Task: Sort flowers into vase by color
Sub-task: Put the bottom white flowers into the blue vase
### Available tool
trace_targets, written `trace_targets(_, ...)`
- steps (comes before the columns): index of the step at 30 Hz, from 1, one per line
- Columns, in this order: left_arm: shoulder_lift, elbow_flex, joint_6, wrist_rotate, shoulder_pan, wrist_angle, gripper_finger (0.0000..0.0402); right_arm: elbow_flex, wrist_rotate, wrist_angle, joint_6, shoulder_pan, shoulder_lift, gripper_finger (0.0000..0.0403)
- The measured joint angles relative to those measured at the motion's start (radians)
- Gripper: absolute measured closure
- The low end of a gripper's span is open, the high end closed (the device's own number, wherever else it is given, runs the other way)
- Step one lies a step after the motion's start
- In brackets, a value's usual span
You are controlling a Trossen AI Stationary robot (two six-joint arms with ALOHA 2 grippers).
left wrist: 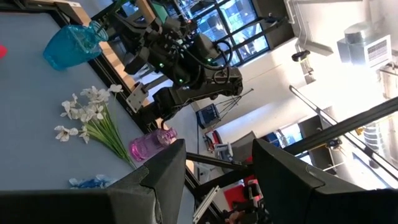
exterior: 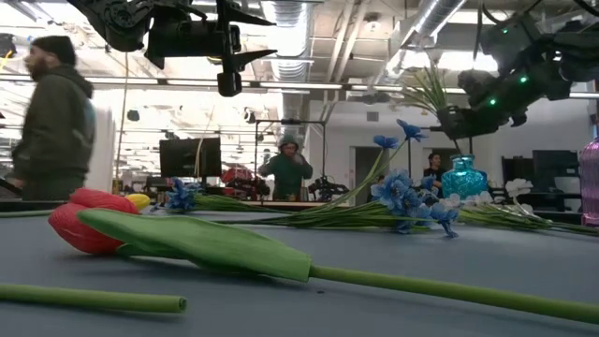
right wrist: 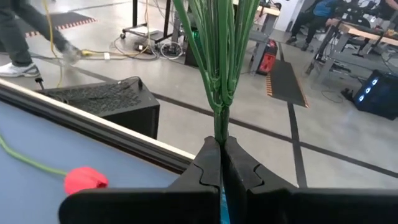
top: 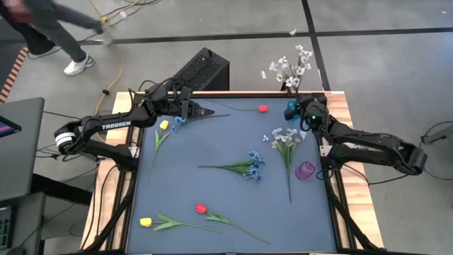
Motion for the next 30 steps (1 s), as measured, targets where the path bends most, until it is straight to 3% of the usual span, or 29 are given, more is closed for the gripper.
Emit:
trace_targets(13, 0.000, 0.000, 0.008, 0.000, 0.000, 0.000, 0.0228, -0.008, 0.128, -0.075, 0.024, 0.100, -0.067, 0.0378)
trace_targets(22, 0.000, 0.000, 0.008, -0.006, 0.000, 0.000, 0.0228, -0.116, 0.129, 0.094, 0.085, 0.100, -0.098, 0.0378)
trace_targets(30, 0.000, 0.000, 0.002, -0.008, 0.000, 0.000, 0.0228, -0.135, 0.127, 0.096, 0.080, 0.098, -0.097, 0.0378)
